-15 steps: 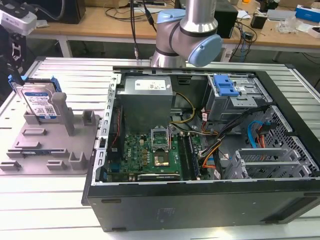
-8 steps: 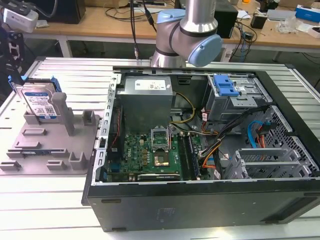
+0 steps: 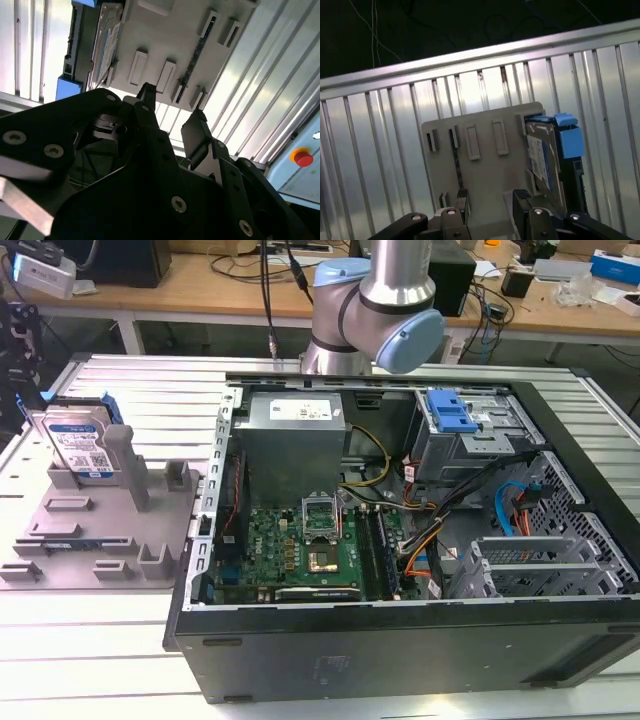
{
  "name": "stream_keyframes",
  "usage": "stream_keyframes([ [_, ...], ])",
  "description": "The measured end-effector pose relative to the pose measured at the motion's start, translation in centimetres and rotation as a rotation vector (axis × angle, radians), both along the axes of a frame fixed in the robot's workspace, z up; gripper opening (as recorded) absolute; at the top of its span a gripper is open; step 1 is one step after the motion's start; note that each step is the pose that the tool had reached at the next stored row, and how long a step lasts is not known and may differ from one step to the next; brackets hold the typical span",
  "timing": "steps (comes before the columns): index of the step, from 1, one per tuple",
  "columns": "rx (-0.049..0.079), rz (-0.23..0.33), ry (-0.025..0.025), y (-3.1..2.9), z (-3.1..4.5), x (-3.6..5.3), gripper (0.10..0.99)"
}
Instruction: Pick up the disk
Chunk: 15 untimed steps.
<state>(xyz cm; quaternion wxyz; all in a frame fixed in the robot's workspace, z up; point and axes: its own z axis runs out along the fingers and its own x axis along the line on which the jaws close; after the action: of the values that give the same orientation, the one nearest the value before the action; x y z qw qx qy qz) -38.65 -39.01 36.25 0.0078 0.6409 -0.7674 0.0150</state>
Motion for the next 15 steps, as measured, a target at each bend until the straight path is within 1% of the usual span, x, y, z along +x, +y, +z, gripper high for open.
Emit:
stream_keyframes([
  [2,0.000,0.000,0.0004,0.01,0.02,0.01,0.482],
  [3,-0.001,0.000,0.0003,0.12,0.03,0.05,0.482],
  [4,-0.003,0.003,0.0003,0.46,0.02,0.07,0.482],
  [5,-0.003,0.007,0.0004,0.65,0.02,0.07,0.482],
  [6,-0.003,0.015,0.0003,1.02,0.02,0.07,0.482],
  [7,-0.004,0.025,0.0002,1.53,0.01,0.08,0.482],
  [9,-0.004,0.037,0.0002,2.01,0.01,0.08,0.482],
  [10,-0.004,0.050,0.0003,2.44,0.01,0.07,0.482],
  [15,-0.004,0.103,0.0001,3.68,0.01,0.08,0.482],
])
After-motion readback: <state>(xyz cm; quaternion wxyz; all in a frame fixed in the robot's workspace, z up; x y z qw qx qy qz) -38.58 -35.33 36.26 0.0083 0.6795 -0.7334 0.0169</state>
